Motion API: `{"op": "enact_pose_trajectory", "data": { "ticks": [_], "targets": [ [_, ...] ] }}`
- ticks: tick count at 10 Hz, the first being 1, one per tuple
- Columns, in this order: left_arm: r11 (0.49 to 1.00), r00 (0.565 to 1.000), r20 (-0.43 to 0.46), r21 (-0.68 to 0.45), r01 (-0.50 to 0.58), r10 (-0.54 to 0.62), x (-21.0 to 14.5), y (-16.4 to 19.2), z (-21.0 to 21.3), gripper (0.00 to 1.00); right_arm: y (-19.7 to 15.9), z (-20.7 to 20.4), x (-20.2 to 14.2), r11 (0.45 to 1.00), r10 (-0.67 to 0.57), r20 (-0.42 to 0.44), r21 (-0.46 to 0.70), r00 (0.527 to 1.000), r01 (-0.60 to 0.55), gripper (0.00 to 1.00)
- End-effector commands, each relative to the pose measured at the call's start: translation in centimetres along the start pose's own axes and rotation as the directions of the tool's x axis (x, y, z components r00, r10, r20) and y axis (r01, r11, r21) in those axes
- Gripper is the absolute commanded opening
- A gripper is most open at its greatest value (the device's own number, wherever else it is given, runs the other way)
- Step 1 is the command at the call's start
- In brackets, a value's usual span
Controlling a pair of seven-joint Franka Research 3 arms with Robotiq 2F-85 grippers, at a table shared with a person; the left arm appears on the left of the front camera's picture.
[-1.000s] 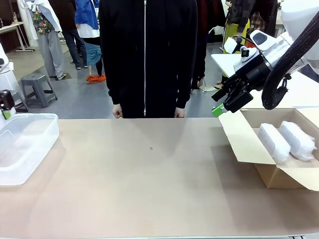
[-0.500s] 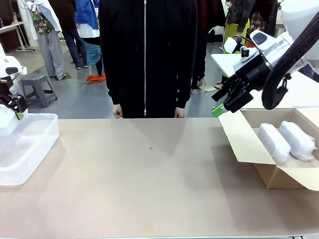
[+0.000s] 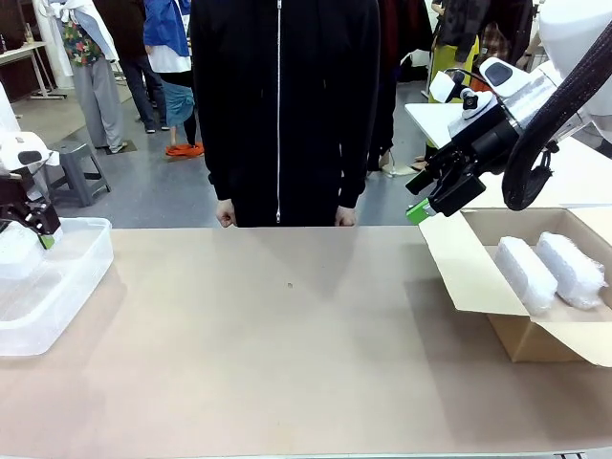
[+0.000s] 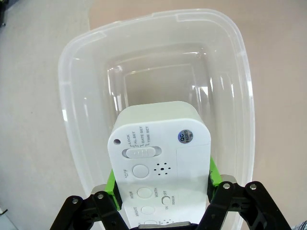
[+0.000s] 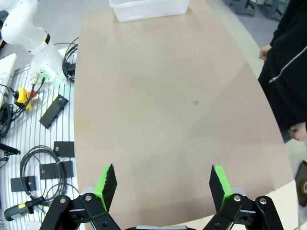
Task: Separate and place wrapped and unwrapped clocks.
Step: If the picked Digital clock is wrapped, place it in the Package Box ; if not, place it in the Organizing box.
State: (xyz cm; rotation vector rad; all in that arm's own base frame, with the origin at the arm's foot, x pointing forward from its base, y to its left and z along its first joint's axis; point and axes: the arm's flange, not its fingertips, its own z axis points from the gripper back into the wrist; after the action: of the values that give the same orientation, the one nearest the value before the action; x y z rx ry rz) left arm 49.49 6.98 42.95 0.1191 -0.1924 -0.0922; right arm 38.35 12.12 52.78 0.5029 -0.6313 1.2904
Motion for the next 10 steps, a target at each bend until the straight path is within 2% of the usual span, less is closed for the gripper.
{"op": "enact_pose_trajectory", "data": {
  "ticks": [1, 3, 4, 5, 10],
  "targets": [
    [0.999, 1.000, 0.017, -0.034, 0.025, -0.024, 0.7, 0.7, -0.9, 0.78, -0.2, 0.0, 0.1, 1.000, -0.002, 0.000, 0.010, 1.000, 0.002, 1.00],
    [0.999, 1.000, 0.009, -0.042, 0.022, -0.021, 0.7, 0.8, -1.8, 0.78, -0.2, 0.0, 0.1, 1.000, -0.002, 0.000, 0.010, 1.000, 0.002, 1.00],
    [0.999, 1.000, -0.006, -0.046, 0.026, -0.026, 0.8, 0.8, -2.1, 0.96, -0.2, 0.0, 0.1, 1.000, -0.002, 0.000, 0.010, 1.000, 0.002, 1.00],
    [0.998, 0.999, -0.016, -0.044, 0.039, -0.040, 1.0, 0.9, -2.4, 1.00, -0.2, 0.0, 0.1, 1.000, -0.002, 0.000, 0.010, 1.000, 0.002, 1.00],
    [0.998, 0.999, -0.026, -0.054, 0.035, -0.037, 0.6, 1.1, -2.0, 1.00, -0.2, 0.0, 0.1, 1.000, -0.002, 0.000, 0.010, 1.000, 0.002, 1.00]
  ]
}}
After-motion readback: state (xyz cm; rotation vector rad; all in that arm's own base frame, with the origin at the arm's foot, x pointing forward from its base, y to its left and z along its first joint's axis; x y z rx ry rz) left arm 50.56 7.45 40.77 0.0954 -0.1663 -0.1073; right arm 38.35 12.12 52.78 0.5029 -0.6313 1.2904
